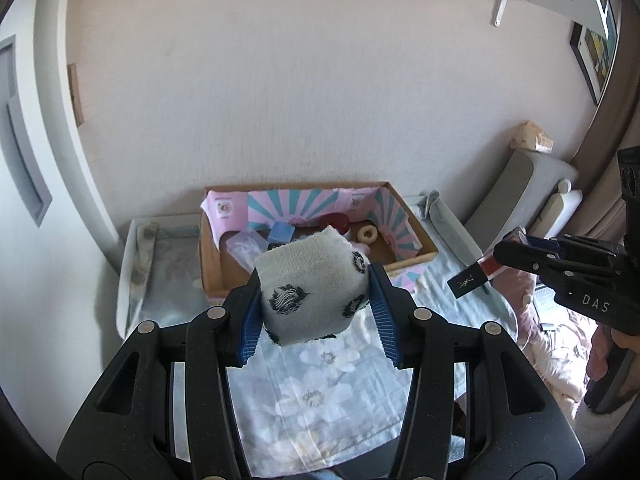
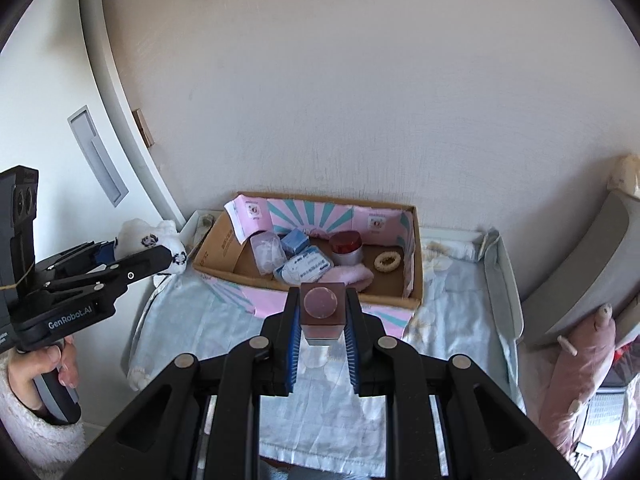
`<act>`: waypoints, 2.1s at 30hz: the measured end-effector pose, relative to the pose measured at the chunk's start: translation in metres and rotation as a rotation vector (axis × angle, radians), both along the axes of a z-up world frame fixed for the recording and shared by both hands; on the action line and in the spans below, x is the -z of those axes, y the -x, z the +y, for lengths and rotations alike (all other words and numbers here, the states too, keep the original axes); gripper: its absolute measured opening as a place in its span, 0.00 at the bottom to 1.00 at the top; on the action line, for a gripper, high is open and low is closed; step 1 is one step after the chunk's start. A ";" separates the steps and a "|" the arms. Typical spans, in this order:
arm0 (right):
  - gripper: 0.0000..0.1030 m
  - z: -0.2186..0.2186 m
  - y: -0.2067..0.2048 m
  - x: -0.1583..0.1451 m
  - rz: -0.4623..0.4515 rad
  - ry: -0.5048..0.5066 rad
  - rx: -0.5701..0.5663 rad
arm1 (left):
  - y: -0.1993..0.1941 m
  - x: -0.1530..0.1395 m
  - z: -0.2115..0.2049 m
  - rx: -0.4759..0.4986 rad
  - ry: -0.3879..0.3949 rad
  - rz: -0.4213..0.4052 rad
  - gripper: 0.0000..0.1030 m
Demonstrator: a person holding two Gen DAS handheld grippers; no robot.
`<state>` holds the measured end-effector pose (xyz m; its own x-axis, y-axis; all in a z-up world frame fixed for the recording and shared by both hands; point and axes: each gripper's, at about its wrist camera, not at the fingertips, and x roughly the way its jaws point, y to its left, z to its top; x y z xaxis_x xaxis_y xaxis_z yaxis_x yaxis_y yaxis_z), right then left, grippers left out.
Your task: Organize objects
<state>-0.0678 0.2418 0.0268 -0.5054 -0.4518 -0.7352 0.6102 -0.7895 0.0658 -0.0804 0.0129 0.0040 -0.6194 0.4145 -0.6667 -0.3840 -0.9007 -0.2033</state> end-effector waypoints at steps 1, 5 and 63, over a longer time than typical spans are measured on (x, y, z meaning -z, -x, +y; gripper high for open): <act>0.18 -0.002 0.003 -0.001 0.004 -0.001 -0.001 | 0.005 -0.001 -0.001 -0.001 0.001 0.005 0.43; 0.18 -0.014 0.026 -0.004 0.024 -0.013 -0.013 | 0.028 -0.006 -0.002 -0.017 0.010 0.023 0.43; 0.96 -0.055 0.183 0.064 -0.186 -0.038 -0.016 | 0.151 0.072 0.040 -0.153 0.146 -0.157 1.00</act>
